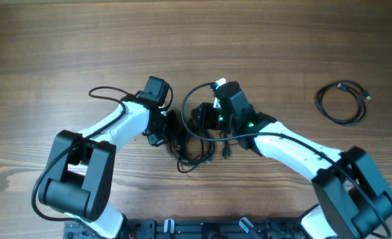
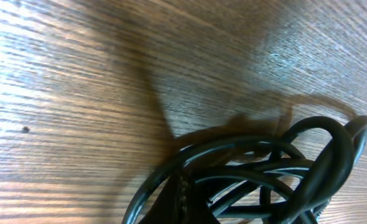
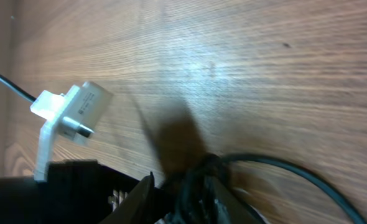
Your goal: Untangle cables
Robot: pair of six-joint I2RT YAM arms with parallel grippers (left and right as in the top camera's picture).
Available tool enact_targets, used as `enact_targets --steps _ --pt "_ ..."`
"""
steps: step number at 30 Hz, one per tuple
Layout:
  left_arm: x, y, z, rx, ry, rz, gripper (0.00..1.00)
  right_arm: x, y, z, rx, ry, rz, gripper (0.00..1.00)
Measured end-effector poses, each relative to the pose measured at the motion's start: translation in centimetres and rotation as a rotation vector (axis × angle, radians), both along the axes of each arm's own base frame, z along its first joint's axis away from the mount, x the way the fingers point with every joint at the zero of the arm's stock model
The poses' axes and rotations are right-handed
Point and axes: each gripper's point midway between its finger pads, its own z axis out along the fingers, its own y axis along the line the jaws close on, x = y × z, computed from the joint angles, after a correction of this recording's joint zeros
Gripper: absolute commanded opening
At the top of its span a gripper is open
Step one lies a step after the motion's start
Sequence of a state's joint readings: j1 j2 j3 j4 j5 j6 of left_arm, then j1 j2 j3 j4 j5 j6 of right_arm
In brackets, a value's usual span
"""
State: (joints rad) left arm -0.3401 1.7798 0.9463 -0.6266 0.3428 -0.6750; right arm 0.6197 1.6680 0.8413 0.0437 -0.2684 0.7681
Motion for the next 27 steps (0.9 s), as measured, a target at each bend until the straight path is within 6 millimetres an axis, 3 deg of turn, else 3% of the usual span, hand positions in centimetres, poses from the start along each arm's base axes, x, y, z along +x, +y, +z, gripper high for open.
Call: enact_targets --steps 3,6,10,16,27 --pt "0.2 -0.2 0.0 -0.011 -0.010 0.000 0.04 0.0 1.0 -1.1 0.026 0.025 -0.005 0.29" --pt "0.2 -0.2 0.0 -0.013 -0.013 0.002 0.04 -0.6 1.4 -3.5 0.018 0.093 -0.009 0.26" --pt "0.3 -0.2 0.0 -0.013 -0.015 0.002 0.04 -0.5 1.6 -4.6 0.020 0.114 -0.022 0.24" --pt "0.3 -0.2 0.0 -0.013 -0.016 0.002 0.04 -0.5 1.6 -4.7 0.024 0.119 -0.026 0.13" --pt "0.3 -0.2 0.0 -0.014 -0.017 0.002 0.04 -1.6 2.1 -4.7 0.058 0.181 -0.007 0.17"
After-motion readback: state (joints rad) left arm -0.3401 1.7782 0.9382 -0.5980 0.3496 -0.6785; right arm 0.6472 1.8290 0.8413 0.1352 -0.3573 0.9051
